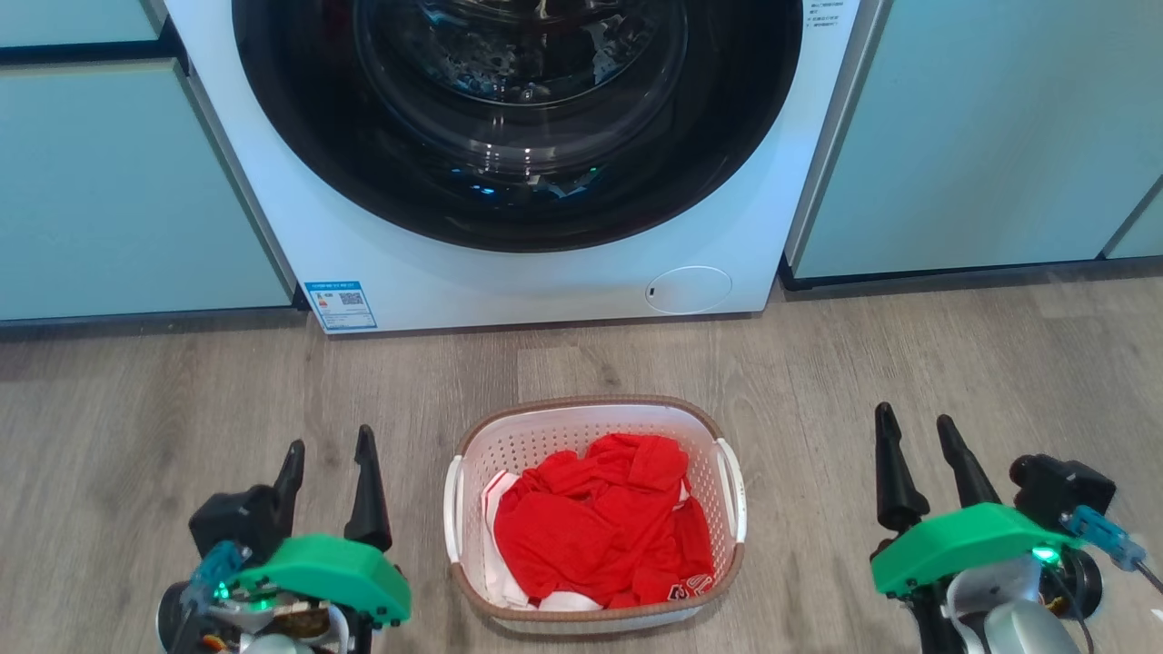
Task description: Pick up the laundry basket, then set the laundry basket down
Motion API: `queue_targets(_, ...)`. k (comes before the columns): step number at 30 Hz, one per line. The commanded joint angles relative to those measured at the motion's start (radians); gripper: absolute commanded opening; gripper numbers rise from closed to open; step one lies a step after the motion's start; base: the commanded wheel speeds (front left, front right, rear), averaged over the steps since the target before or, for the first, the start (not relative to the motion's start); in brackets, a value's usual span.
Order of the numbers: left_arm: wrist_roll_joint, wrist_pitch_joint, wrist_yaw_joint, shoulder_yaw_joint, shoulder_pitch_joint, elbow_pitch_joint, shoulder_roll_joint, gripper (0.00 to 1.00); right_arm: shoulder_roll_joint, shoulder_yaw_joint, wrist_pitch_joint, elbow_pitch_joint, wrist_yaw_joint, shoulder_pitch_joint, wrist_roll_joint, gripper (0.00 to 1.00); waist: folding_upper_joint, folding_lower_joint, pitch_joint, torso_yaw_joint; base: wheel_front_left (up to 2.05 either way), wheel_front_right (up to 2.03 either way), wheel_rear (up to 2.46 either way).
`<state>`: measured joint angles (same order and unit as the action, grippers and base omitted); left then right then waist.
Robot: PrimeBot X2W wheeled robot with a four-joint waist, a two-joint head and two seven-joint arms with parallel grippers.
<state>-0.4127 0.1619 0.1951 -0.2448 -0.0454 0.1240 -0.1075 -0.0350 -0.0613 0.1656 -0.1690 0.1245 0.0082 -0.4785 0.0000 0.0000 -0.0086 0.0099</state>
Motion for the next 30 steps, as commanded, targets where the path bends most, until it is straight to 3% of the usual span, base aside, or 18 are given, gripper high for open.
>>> queue_targets(1,0.032,0.018,0.01,0.023,0.02,-0.039,-0.016,1.0,-0.011,-0.022,0.015,0.04,0.005,-0.021,0.031,1.0,0.0,0.0,0.0,0.0,0.0,0.0,0.0)
queue_targets(30,0.35,0.1,0.018,0.002,-0.01,-0.052,0.007,1.0,-0.015,-0.064,0.096,0.083,0.006,-0.013,0.35,1.0,0.0,0.0,-0.002,0.001,0.0,0.0,0.0)
